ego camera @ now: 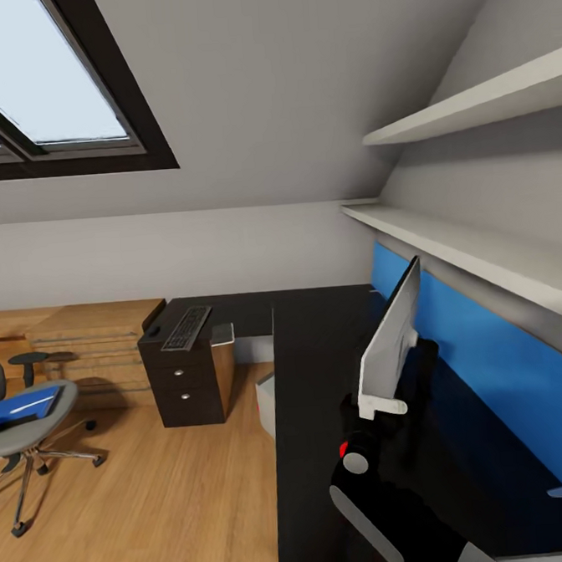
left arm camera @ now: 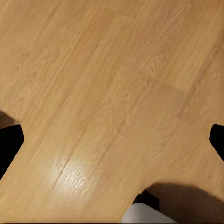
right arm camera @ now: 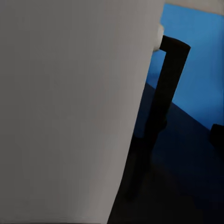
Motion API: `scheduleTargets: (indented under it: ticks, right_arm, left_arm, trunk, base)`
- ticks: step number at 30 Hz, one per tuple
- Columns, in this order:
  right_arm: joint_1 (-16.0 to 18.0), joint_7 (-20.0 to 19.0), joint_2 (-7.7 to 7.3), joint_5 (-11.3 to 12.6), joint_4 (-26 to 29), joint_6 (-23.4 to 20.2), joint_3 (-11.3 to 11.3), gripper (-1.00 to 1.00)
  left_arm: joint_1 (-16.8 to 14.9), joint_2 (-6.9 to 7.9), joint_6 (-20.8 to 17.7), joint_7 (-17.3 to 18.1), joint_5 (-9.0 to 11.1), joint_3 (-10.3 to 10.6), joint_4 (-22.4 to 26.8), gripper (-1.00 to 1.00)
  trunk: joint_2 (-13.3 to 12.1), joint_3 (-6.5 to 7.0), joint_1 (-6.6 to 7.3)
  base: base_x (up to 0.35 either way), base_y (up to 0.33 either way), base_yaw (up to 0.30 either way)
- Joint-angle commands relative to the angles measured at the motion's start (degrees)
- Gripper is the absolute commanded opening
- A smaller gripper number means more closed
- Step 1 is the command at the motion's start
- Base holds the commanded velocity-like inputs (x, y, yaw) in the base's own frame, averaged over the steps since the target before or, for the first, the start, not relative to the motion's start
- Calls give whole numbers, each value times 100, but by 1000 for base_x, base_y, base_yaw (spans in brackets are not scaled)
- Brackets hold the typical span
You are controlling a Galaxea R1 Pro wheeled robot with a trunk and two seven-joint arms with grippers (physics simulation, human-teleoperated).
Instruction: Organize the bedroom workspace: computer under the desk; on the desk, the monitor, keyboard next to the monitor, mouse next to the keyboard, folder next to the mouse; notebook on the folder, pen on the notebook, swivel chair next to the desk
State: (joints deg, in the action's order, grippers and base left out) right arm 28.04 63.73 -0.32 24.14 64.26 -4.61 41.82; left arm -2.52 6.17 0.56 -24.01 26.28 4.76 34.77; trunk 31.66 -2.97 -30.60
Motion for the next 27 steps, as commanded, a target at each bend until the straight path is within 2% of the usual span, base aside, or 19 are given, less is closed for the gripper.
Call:
scheduleTargets:
  ticks: [1,10,21,27]
  right_arm:
    - [9,39,-4,29,2,-49,12,100]
    - [9,35,-3,29,-10,-49,15,100]
    - [9,35,7,21,-78,-49,20,100]
    - [9,35,30,20,-209,-49,20,100]
  left_arm:
    - [-3,9,6,-51,53,49,5,100]
    - [-3,13,8,-51,44,51,-6,100]
    - [-3,14,7,-49,44,51,-13,100]
    - [-3,12,6,-51,47,51,-14,100]
  trunk:
    - [10,-12,-3]
    - [10,-12,-3]
    - [10,-12,-3]
    - [10,-12,-3]
  base:
    - [-51,-50,0]
    - [-99,-127,0]
    - [-1,-277,0]
    - [-162,-47,0]
